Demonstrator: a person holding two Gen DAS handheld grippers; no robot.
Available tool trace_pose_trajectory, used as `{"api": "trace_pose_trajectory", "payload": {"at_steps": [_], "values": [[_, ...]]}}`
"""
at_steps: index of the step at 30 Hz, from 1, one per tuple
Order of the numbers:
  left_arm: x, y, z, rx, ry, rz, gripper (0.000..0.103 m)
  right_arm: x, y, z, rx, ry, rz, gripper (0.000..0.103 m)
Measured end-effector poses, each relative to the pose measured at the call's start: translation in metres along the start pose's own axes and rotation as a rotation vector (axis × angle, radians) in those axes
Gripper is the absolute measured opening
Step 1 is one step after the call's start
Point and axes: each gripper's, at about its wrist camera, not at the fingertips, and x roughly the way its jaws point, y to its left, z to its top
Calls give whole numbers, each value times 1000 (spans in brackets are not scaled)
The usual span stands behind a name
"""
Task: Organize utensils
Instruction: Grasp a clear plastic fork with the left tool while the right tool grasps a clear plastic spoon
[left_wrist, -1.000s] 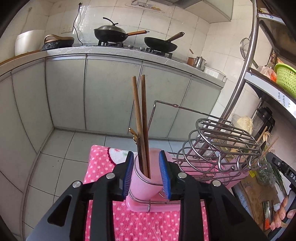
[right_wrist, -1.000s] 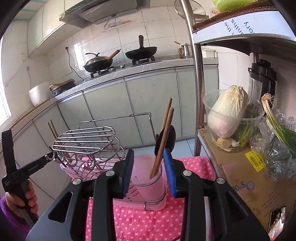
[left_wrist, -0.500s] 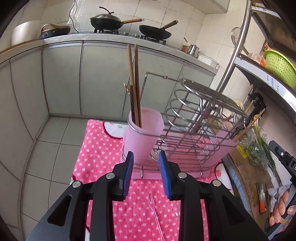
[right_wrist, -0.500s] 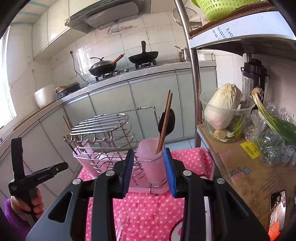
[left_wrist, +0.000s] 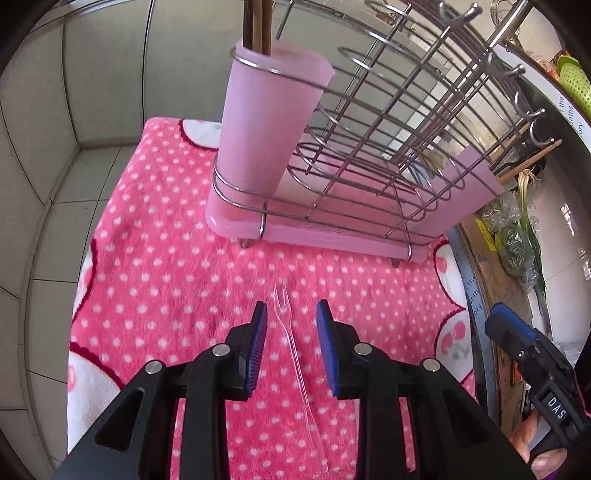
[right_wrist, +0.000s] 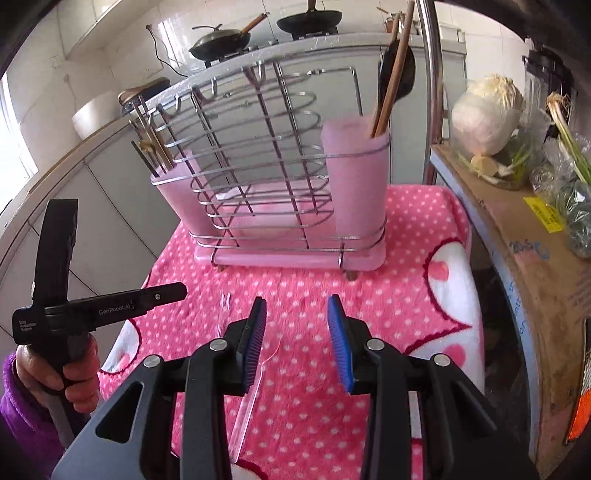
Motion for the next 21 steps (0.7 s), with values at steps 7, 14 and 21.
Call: {"api": "trace_pose_trajectory", "payload": {"at_steps": [7, 14, 21], "values": [[24, -2, -7, -22, 94, 6, 26, 32, -16, -20, 143, 128, 57, 35], [46, -3, -5, -40, 169, -3, 13, 44, -29, -27, 222, 194, 92, 35], [63, -11, 1, -23, 193, 54, 11, 46, -31, -29, 220, 203, 101, 35]]}}
